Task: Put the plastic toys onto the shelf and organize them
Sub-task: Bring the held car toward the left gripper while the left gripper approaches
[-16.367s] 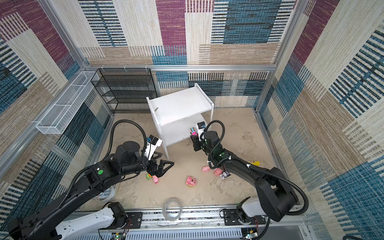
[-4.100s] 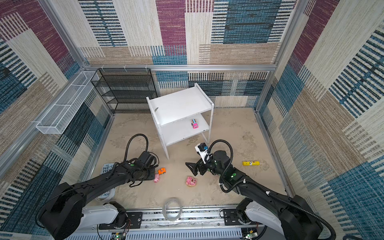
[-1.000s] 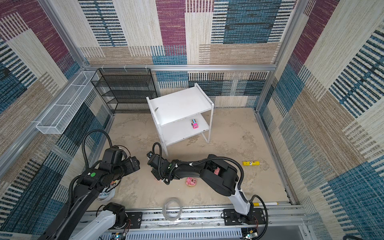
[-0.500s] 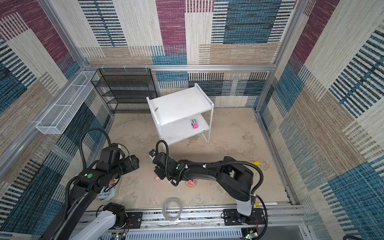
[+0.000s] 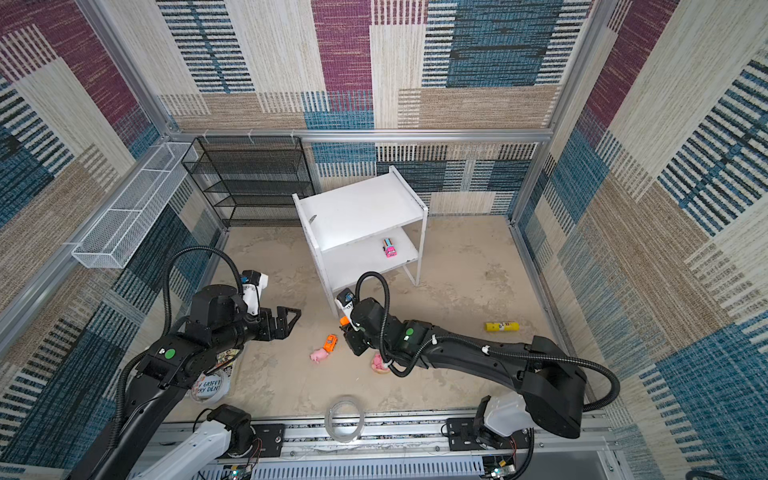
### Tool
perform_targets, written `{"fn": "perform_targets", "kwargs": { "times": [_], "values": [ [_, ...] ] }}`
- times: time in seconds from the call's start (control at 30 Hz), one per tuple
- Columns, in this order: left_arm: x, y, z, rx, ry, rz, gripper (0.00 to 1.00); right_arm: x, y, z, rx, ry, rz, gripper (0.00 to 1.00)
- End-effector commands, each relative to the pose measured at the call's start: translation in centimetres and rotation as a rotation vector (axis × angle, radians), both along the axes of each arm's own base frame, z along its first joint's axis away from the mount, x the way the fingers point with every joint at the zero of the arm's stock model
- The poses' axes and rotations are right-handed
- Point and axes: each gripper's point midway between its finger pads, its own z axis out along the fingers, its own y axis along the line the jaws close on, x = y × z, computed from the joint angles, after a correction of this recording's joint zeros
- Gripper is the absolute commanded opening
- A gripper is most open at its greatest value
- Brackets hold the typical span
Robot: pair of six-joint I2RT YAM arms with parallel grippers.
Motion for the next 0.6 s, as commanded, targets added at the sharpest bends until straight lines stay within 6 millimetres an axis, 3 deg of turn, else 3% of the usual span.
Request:
{"fn": "perform_targets", "kwargs": {
  "times": [0.0,0.13,0.37,0.47,0.57],
  "values": [
    [-0.1,-2.2,1.3,-0.019,-0.076,-0.120,0.99,1.3,-1.3,1.9,0.099,0.003,-0.026,0.23],
    [-0.3,-3.3,0.8,0.001,-0.095,-0.170,0.99,3.6,-3.1,4.2,0.184,-0.028,-0.063,0.23],
    [-0.5,-4.6,0.7,0.010,-0.102,-0.218,0.99,7.1,-5.3,5.3,0.161,-0.074,-0.149,0.22],
    [-1.3,-6.3,1.1,-0.021,-0.099,-0.302,0.99,6.7,-5.1,6.9,0.185,-0.107,-0.098,0.22],
    [-2.9,-8.9,2.1,-0.097,-0.108,-0.454,0.99,3.8,-4.4,8.0,0.223,-0.124,0.073,0.23]
  ]
}}
